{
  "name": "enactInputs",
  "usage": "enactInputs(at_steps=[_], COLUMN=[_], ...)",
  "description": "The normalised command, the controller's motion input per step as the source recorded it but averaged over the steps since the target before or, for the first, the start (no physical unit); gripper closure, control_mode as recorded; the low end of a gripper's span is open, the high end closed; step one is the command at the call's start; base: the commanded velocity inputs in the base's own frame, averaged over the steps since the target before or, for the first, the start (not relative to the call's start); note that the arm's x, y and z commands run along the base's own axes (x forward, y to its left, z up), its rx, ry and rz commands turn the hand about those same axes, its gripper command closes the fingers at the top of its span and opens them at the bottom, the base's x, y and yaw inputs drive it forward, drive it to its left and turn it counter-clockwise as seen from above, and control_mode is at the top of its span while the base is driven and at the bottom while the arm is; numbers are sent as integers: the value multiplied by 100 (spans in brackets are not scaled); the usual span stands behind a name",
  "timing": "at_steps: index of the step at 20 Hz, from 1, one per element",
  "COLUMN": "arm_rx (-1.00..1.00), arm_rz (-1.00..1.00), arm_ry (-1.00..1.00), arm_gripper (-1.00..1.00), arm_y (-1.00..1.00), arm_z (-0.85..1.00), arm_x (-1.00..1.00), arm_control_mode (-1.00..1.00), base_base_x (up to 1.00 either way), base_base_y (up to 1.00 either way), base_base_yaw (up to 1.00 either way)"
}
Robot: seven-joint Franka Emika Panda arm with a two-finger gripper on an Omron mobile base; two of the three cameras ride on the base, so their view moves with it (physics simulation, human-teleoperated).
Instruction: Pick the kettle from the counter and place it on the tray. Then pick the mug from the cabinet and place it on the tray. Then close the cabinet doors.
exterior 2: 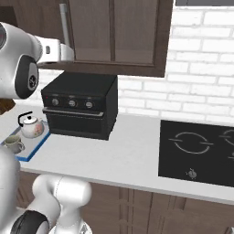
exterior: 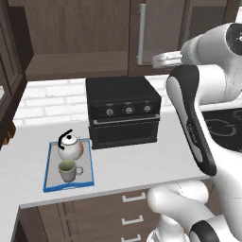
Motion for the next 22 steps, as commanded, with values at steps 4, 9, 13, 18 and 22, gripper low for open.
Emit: enactInputs(at_steps=[4,9,13,18,22], arm_rx=[0,3,5,0,-8], arm_rz=[6,6,21,32,39], arm_ry=[0,-6,-18,-29,-44], arm_gripper=[-100,-100,-100,-100,-100], arm_y=[-14,-2,29,42,47], arm_z=[-10,-3,0,0,0], arm_x=[-61,-55,-40,-48,-47], arm_control_mode=[-100,-100,-100,-100,-100], base_base_x=[0,0,0,0,0], base_base_y=[0,0,0,0,0], base_base_yaw=[0,0,0,0,0])
